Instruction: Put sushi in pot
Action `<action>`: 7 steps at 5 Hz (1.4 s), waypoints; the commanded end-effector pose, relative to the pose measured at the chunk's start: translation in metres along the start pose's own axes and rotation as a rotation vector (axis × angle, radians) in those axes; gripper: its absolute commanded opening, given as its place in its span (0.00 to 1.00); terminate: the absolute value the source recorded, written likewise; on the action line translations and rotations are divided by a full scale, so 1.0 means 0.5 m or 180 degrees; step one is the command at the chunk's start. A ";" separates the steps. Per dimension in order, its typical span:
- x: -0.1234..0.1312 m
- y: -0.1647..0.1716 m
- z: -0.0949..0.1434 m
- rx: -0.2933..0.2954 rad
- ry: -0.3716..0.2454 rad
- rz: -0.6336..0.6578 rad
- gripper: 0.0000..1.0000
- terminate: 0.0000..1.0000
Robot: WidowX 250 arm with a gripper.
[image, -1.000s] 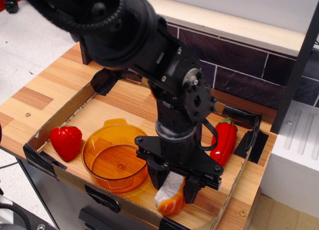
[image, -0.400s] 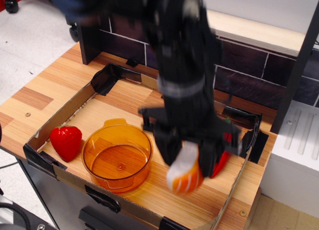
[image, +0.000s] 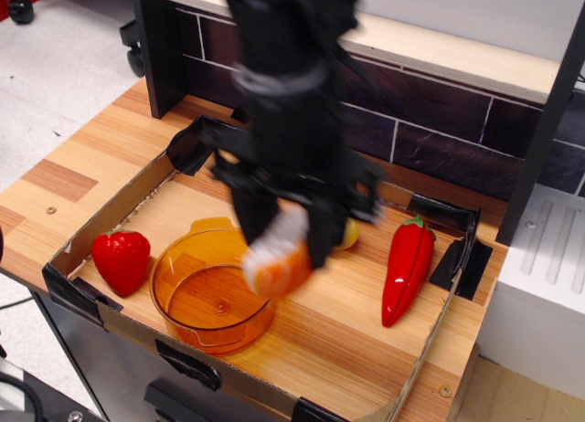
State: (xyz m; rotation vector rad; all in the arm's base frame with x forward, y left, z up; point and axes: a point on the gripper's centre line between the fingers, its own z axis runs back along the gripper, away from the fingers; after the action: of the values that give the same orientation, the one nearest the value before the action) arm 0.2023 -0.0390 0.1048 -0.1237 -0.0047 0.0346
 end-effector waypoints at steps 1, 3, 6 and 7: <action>0.032 0.098 -0.012 0.0221 -0.0156 -0.0006 0.00 0.00; 0.040 0.131 -0.073 0.0335 -0.0115 -0.0055 0.00 0.00; 0.016 0.129 -0.112 0.0439 -0.0100 -0.0159 0.00 0.00; 0.026 0.133 -0.132 0.0486 -0.0041 -0.0025 0.00 0.00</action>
State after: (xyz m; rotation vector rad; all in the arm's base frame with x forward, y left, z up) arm 0.2059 0.0162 0.0203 0.0257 0.0192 0.0288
